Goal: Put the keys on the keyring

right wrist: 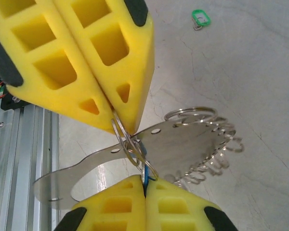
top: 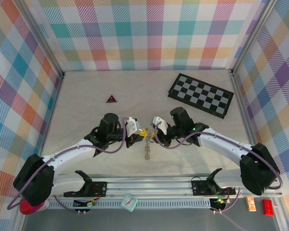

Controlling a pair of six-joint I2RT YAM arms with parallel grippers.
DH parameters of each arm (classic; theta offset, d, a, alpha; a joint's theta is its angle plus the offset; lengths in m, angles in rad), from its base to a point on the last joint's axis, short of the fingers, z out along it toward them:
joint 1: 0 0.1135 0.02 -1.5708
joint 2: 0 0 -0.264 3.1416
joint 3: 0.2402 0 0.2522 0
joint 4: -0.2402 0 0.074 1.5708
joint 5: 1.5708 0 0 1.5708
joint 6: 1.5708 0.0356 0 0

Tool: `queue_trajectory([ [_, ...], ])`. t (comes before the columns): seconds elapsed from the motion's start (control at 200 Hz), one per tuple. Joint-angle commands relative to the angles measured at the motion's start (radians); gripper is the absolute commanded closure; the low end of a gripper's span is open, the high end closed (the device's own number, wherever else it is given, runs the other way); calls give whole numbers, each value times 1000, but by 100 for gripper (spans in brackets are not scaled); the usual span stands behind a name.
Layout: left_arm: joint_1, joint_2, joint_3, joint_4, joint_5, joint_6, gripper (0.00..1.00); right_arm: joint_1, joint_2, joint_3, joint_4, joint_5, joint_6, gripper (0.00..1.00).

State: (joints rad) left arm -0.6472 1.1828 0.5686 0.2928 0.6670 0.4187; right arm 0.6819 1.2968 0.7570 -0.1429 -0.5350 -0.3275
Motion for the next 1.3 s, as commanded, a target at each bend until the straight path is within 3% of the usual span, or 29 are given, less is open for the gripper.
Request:
queue_trajectory([
  [0.0, -17, -4, -6, 65, 10, 7, 100, 5, -18, 3, 8, 10, 6, 88],
  [0.135, -17, -8, -18, 83, 11, 1, 100, -7, -90, -38, 45, 6, 17, 64],
  [0.37, -18, -12, -31, 120, 38, -20, 100, -12, -172, -129, 228, -34, 42, 62],
  [0.63, -17, -9, -38, 147, 63, -35, 100, -12, -141, -150, 364, -48, 104, 69],
  [1.0, -17, -2, -38, 173, 83, -49, 100, -12, -88, -134, 367, -81, 105, 82],
  [1.18, -17, 1, -36, 173, 80, -51, 100, -12, -89, -122, 367, -96, 89, 100],
  [1.295, -17, 0, -22, 124, 29, -38, 97, -12, -103, -98, 303, -110, 38, 100],
])
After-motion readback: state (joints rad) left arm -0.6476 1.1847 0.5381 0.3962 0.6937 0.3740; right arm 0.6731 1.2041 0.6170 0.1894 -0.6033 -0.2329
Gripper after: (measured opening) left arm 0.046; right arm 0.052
